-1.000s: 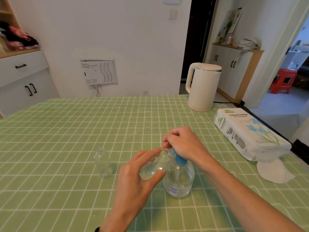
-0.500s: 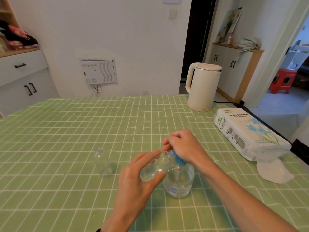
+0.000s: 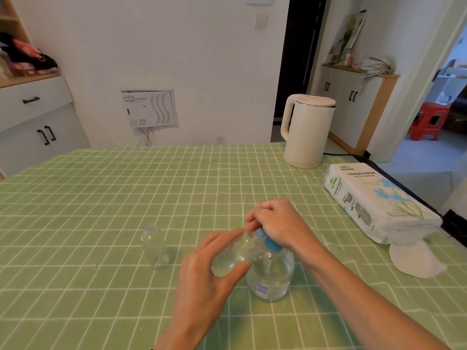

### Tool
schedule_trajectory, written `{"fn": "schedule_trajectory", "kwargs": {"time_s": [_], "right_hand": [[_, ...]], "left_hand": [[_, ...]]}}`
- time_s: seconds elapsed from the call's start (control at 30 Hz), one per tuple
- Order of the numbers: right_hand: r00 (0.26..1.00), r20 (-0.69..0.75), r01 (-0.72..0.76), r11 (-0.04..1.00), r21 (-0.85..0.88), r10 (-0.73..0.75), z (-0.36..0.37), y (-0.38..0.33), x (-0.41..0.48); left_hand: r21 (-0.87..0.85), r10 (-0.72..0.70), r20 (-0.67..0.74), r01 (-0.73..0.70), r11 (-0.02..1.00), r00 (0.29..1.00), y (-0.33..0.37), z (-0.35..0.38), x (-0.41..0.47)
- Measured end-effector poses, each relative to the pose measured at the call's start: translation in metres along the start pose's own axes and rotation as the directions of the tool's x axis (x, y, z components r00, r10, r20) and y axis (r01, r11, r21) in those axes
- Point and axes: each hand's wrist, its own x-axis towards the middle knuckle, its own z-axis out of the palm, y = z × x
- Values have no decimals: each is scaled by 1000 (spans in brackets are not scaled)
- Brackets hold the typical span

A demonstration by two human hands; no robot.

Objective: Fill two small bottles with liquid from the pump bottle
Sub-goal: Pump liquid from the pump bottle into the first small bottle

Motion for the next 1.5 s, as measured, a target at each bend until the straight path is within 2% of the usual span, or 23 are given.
{"fn": "schedule_trajectory", "kwargs": {"time_s": [0.43, 1.5], "right_hand": [[998, -4, 59, 998, 7, -59, -3, -8, 0], [1000, -3, 11, 1000, 13, -11, 0, 0, 0]], "left_hand": [[-8, 11, -8, -11, 1000, 1000, 4, -2, 3], [15, -4, 12, 3, 1000, 1000, -3, 1, -1]]}}
